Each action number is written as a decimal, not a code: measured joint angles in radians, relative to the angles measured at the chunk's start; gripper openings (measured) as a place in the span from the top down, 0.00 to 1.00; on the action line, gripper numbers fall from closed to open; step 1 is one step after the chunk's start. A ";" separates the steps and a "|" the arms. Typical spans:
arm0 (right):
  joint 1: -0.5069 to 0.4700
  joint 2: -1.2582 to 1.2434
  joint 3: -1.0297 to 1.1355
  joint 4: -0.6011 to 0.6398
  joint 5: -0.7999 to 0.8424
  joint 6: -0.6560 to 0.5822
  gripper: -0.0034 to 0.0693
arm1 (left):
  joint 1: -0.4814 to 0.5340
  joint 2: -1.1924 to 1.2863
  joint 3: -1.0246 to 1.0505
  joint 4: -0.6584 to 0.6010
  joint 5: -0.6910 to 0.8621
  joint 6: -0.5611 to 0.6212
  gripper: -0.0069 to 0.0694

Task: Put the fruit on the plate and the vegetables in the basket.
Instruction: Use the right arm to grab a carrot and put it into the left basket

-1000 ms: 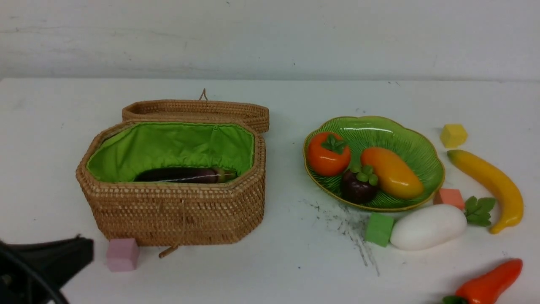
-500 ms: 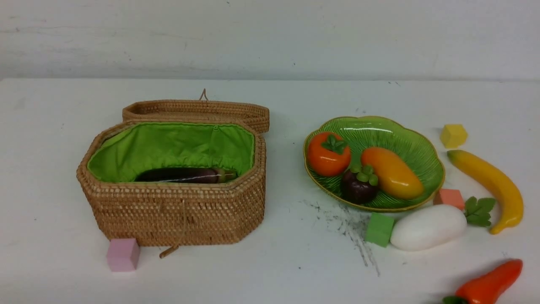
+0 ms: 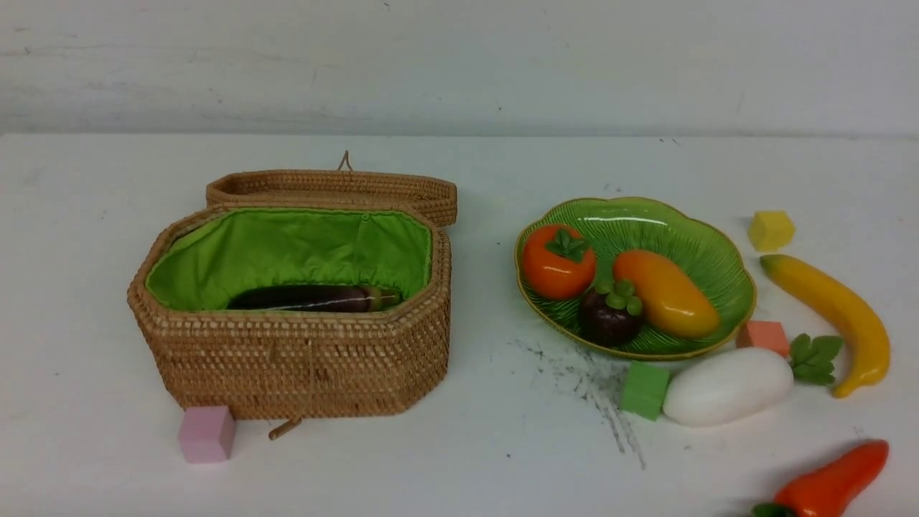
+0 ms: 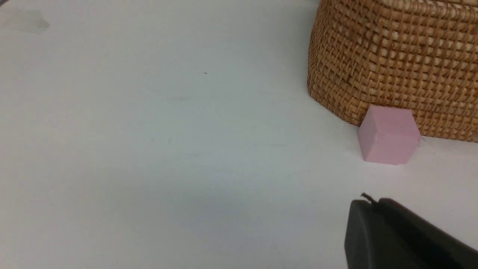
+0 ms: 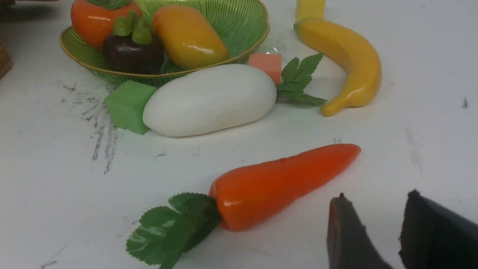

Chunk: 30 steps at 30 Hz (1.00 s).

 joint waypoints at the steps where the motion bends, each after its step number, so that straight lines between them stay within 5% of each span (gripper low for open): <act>1: 0.000 0.000 0.000 0.000 0.000 0.000 0.62 | 0.000 0.000 0.000 0.000 0.000 0.000 0.91; 30: 0.000 0.000 0.004 0.001 -0.033 0.022 0.62 | 0.000 0.000 0.000 0.000 0.000 0.000 0.88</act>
